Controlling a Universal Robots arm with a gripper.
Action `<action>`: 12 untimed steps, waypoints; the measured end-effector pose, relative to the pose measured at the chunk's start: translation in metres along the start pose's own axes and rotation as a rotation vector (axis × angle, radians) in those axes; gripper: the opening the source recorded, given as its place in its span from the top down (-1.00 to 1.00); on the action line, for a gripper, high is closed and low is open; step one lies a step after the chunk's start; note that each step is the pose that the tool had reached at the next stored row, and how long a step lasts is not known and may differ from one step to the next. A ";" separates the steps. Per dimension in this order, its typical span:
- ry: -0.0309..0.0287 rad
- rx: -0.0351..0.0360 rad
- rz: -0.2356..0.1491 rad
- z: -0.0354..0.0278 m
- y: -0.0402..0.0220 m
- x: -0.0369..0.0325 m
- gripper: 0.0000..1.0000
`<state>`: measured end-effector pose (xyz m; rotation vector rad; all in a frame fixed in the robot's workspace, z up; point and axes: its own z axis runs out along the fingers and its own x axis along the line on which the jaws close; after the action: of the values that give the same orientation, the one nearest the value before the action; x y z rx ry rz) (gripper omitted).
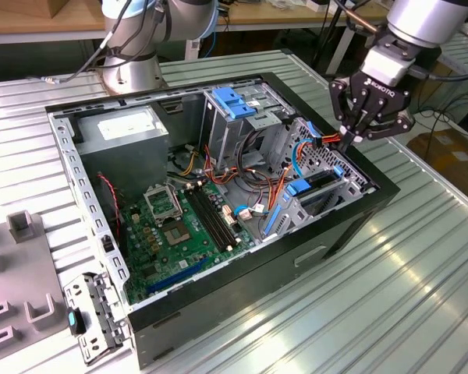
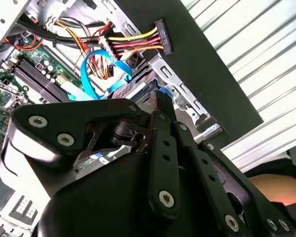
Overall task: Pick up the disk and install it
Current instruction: 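Insert the first disk wire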
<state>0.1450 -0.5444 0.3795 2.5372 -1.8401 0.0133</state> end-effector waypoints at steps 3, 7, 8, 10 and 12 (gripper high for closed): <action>-0.0001 0.0001 -0.007 0.0000 -0.0023 -0.0008 0.79; 0.0000 0.0002 -0.015 0.0000 -0.0034 -0.0016 0.79; -0.0001 0.0002 -0.019 0.0000 -0.0041 -0.0019 0.79; 0.0000 0.0003 -0.026 0.0000 -0.0054 -0.0018 0.79; 0.0000 0.0004 -0.032 0.0000 -0.0061 -0.0018 0.79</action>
<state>0.1502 -0.5409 0.3795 2.5669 -1.7989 0.0134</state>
